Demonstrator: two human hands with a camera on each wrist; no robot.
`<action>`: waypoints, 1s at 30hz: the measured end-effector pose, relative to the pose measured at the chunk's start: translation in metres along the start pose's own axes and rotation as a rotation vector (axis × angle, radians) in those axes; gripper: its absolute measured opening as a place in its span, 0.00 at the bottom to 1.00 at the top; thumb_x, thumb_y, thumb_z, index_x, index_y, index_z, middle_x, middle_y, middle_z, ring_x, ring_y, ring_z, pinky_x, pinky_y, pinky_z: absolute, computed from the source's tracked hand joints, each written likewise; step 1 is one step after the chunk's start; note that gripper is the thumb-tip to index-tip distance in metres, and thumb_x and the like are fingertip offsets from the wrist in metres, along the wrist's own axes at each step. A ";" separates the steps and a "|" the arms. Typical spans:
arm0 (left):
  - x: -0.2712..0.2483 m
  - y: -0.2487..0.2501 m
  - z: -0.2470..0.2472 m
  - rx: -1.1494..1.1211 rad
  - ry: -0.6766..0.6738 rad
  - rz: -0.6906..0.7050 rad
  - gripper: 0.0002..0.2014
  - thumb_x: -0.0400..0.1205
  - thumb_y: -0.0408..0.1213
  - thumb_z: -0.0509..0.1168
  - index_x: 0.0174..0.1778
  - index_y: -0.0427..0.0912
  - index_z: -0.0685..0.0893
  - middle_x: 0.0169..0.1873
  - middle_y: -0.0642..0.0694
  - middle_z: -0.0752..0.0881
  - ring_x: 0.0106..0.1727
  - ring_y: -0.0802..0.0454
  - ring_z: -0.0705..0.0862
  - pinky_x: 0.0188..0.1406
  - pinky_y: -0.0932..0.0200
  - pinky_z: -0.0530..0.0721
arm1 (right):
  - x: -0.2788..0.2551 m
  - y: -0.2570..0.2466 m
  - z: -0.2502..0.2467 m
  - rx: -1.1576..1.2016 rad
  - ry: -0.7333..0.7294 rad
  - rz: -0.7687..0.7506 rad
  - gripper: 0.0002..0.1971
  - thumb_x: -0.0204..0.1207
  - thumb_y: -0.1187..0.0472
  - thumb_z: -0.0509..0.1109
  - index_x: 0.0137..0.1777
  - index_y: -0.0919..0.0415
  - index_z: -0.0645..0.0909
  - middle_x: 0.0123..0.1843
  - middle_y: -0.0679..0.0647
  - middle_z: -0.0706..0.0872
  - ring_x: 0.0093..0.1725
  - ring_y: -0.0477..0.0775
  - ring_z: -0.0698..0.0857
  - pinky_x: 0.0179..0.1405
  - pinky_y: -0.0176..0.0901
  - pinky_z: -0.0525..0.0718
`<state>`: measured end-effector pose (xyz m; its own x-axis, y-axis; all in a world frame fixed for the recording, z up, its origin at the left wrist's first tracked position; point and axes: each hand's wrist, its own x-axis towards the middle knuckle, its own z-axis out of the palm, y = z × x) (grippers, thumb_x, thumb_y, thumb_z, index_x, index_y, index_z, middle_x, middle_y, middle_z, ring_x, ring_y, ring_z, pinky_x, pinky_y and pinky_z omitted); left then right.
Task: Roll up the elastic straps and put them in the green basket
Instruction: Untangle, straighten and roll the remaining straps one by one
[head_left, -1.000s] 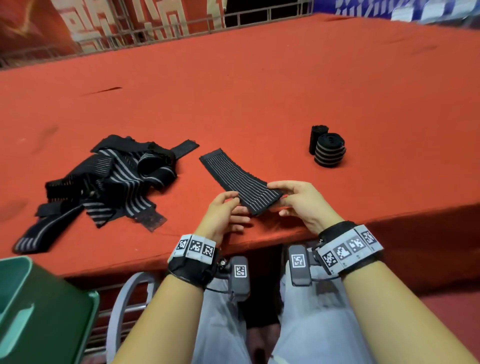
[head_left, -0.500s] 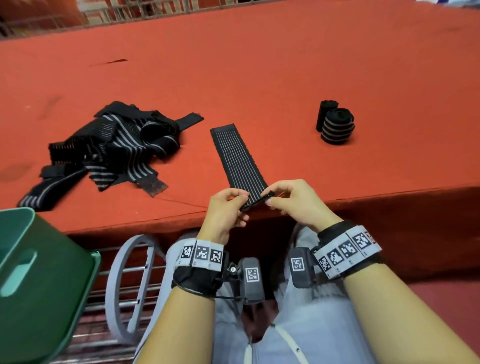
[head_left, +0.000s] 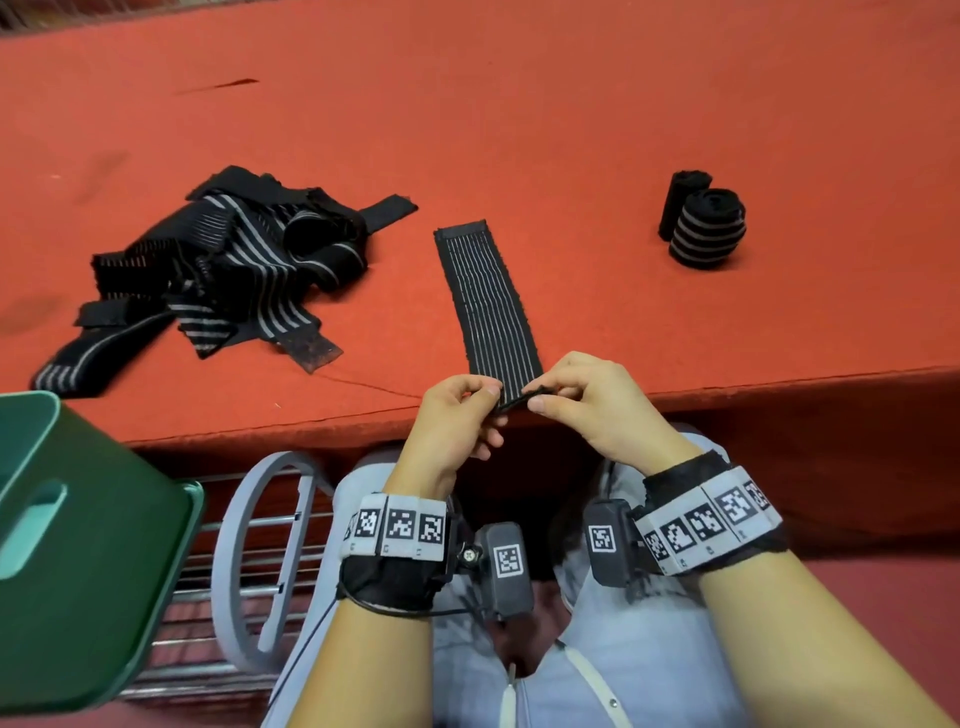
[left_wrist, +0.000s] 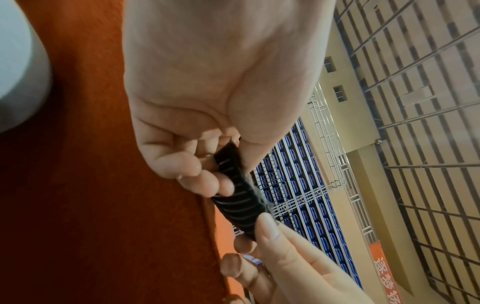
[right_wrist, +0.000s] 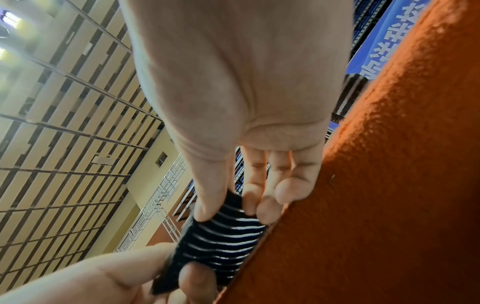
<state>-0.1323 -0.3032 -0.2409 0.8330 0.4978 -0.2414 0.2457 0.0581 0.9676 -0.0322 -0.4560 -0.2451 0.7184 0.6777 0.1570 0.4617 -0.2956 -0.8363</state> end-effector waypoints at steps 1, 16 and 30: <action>-0.001 0.001 -0.002 0.013 0.022 0.021 0.06 0.87 0.37 0.63 0.50 0.41 0.85 0.35 0.46 0.84 0.24 0.54 0.80 0.20 0.61 0.76 | 0.001 -0.001 -0.001 0.005 0.004 0.000 0.04 0.76 0.60 0.78 0.48 0.51 0.91 0.45 0.45 0.83 0.37 0.37 0.79 0.44 0.26 0.74; 0.000 0.001 -0.014 0.140 0.052 0.229 0.06 0.82 0.28 0.69 0.48 0.45 0.87 0.34 0.48 0.83 0.29 0.53 0.83 0.28 0.54 0.84 | 0.016 -0.005 0.004 0.095 0.062 0.092 0.05 0.79 0.63 0.73 0.45 0.53 0.88 0.34 0.47 0.87 0.30 0.45 0.87 0.31 0.30 0.76; 0.006 -0.006 -0.015 0.535 0.060 0.468 0.12 0.71 0.32 0.80 0.47 0.51 0.91 0.48 0.56 0.82 0.33 0.60 0.77 0.43 0.64 0.79 | 0.025 -0.002 0.010 -0.019 0.123 0.207 0.06 0.77 0.61 0.73 0.38 0.53 0.86 0.30 0.47 0.87 0.26 0.44 0.89 0.35 0.41 0.85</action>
<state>-0.1365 -0.2881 -0.2475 0.8858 0.4139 0.2097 0.0913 -0.5986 0.7959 -0.0204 -0.4319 -0.2447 0.8562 0.5145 0.0471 0.3069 -0.4331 -0.8475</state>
